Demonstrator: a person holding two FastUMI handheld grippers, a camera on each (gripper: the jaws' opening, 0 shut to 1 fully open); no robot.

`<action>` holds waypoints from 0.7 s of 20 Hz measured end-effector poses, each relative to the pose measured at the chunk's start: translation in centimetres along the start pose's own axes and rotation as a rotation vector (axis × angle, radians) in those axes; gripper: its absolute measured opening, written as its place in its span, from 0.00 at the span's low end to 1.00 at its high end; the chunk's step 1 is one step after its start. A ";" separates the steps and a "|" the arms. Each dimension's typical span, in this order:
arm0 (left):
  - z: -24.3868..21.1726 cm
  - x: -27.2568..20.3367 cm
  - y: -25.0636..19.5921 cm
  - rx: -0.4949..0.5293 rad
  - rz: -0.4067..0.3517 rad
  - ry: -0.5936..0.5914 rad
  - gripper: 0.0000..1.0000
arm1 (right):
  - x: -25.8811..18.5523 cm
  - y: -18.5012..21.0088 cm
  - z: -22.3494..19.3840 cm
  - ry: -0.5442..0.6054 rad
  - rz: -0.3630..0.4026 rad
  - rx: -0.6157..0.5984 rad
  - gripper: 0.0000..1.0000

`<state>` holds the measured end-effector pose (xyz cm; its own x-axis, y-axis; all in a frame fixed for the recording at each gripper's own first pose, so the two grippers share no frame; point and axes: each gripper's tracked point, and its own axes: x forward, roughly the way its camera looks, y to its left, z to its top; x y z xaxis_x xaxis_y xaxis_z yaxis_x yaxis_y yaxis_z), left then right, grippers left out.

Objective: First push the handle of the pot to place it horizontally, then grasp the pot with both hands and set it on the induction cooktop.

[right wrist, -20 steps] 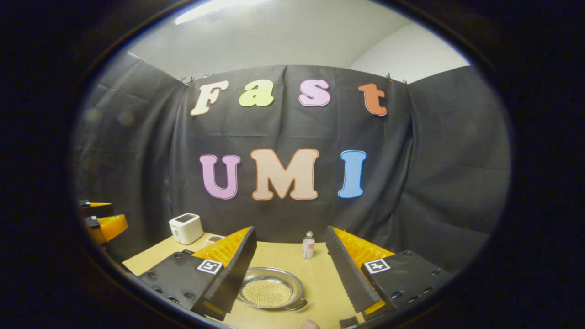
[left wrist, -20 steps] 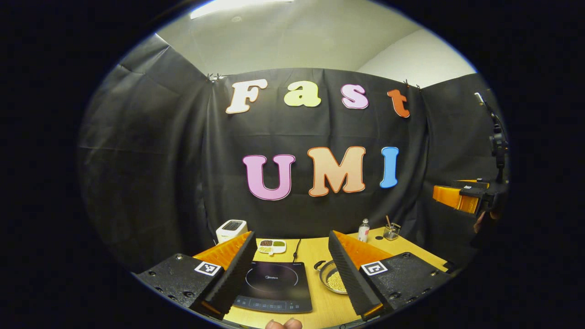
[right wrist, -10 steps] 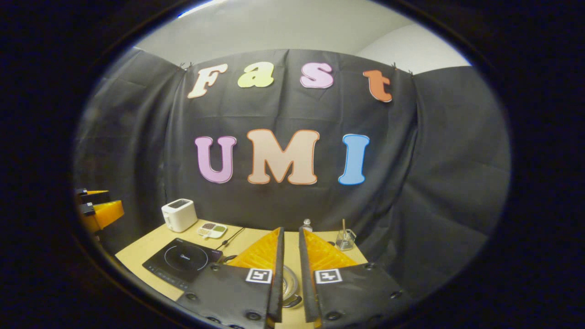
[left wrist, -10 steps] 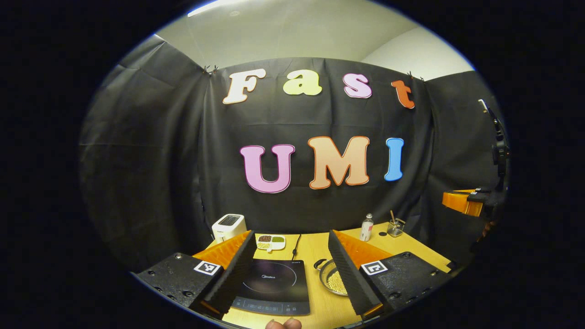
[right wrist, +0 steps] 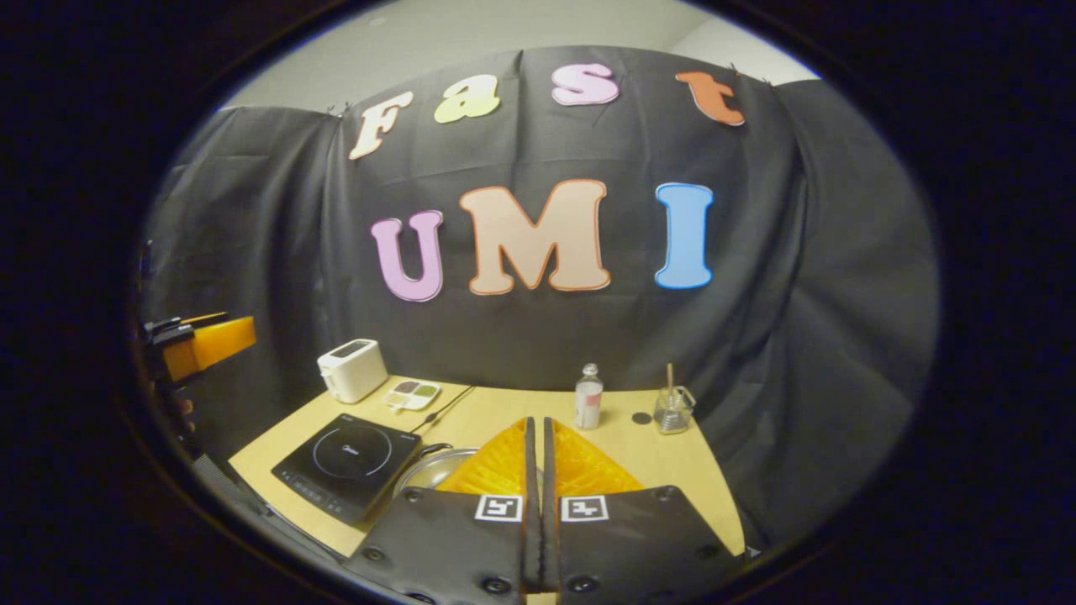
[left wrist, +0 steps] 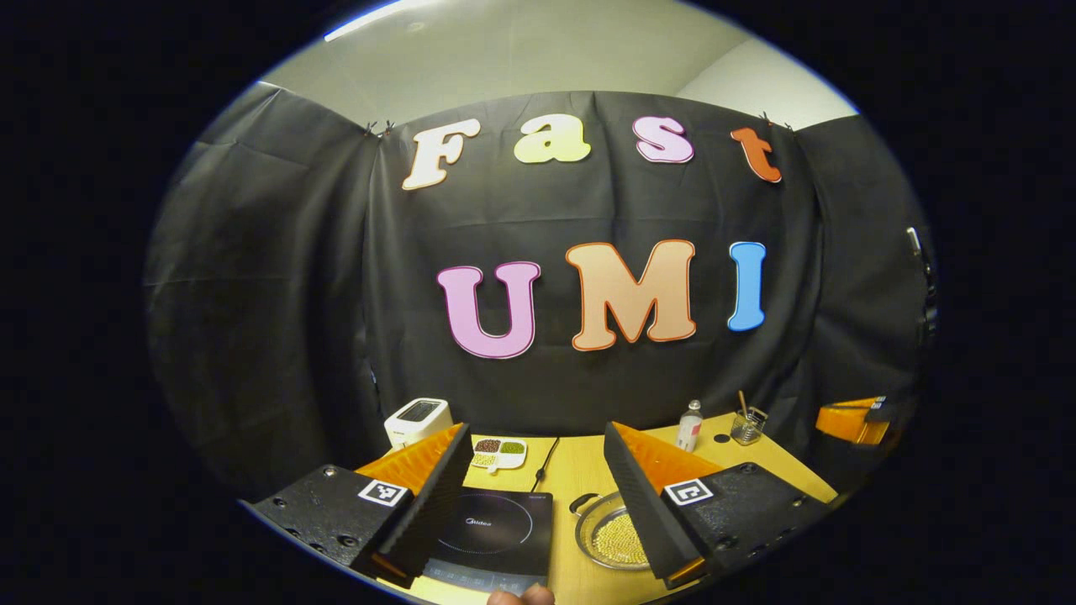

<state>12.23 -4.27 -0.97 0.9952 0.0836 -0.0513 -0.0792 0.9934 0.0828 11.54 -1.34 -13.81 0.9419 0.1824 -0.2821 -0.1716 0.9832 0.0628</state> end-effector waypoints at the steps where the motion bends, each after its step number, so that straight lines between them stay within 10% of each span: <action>1: -0.4 0.4 -0.2 0.003 0.004 0.011 0.93 | 0.5 -0.2 -1.0 0.028 0.017 0.014 0.02; 14: -4.5 9.2 -0.3 -0.038 -0.150 0.094 0.94 | 4.4 2.0 -12.4 0.363 0.002 0.110 0.00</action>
<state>21.15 -3.49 -5.96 0.9863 -0.0602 -0.1534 0.0654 0.9974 0.0295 11.77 1.61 -26.76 0.7749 0.1952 -0.6012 -0.1223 0.9794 0.1604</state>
